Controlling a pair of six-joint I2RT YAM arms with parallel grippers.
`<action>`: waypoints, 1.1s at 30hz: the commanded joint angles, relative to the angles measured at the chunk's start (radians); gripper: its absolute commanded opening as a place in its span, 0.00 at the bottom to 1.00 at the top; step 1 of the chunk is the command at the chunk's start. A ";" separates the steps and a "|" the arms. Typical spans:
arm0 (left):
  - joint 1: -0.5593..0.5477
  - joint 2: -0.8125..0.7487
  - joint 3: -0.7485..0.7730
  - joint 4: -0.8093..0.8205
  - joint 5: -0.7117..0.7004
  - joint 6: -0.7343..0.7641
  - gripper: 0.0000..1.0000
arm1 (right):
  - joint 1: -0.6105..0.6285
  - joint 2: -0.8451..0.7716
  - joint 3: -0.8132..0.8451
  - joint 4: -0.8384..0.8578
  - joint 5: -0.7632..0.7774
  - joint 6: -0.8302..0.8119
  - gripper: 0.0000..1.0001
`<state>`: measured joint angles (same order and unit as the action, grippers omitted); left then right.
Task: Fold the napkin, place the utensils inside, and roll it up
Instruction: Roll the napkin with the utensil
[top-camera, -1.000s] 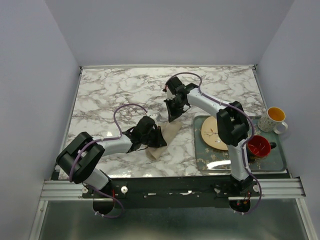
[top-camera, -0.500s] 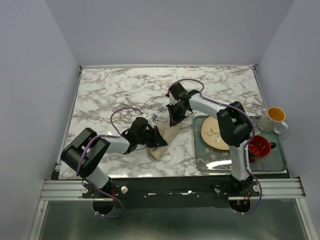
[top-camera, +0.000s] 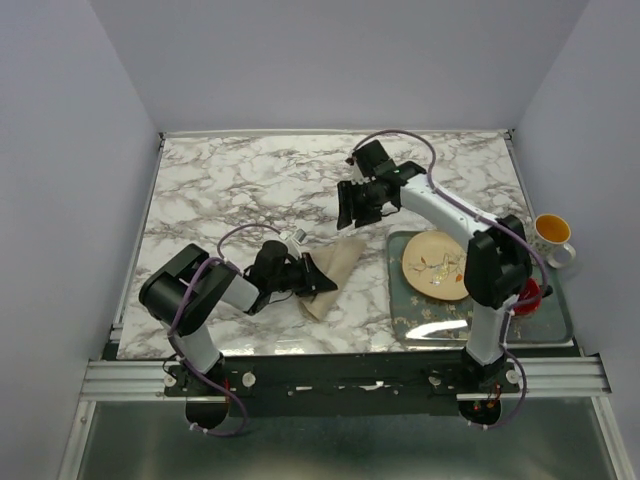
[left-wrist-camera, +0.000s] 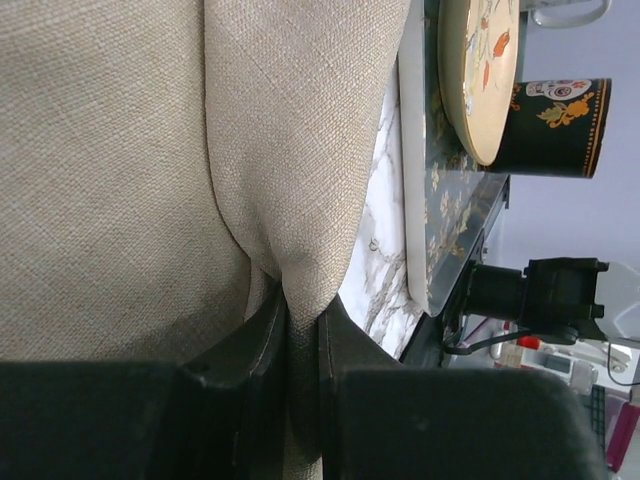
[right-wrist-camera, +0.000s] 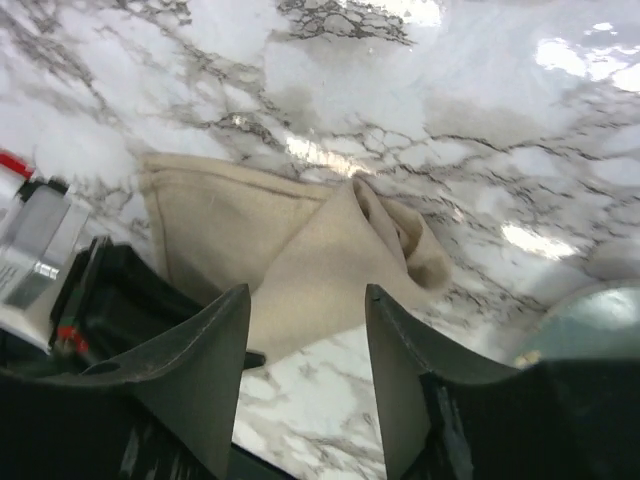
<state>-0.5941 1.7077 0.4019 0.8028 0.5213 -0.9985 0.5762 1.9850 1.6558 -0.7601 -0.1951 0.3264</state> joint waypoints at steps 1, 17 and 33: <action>0.019 0.043 -0.057 -0.108 -0.035 -0.028 0.00 | -0.055 -0.185 -0.151 0.073 -0.073 0.172 0.67; 0.040 0.053 -0.089 -0.008 0.002 -0.117 0.00 | -0.053 -0.269 -0.783 0.815 -0.340 0.490 0.82; 0.057 0.116 -0.112 0.190 0.055 -0.255 0.00 | 0.039 -0.265 -0.981 1.125 -0.215 0.709 0.81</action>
<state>-0.5442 1.7672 0.3317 0.9726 0.5579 -1.2022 0.5735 1.7248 0.7174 0.3077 -0.5034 0.9695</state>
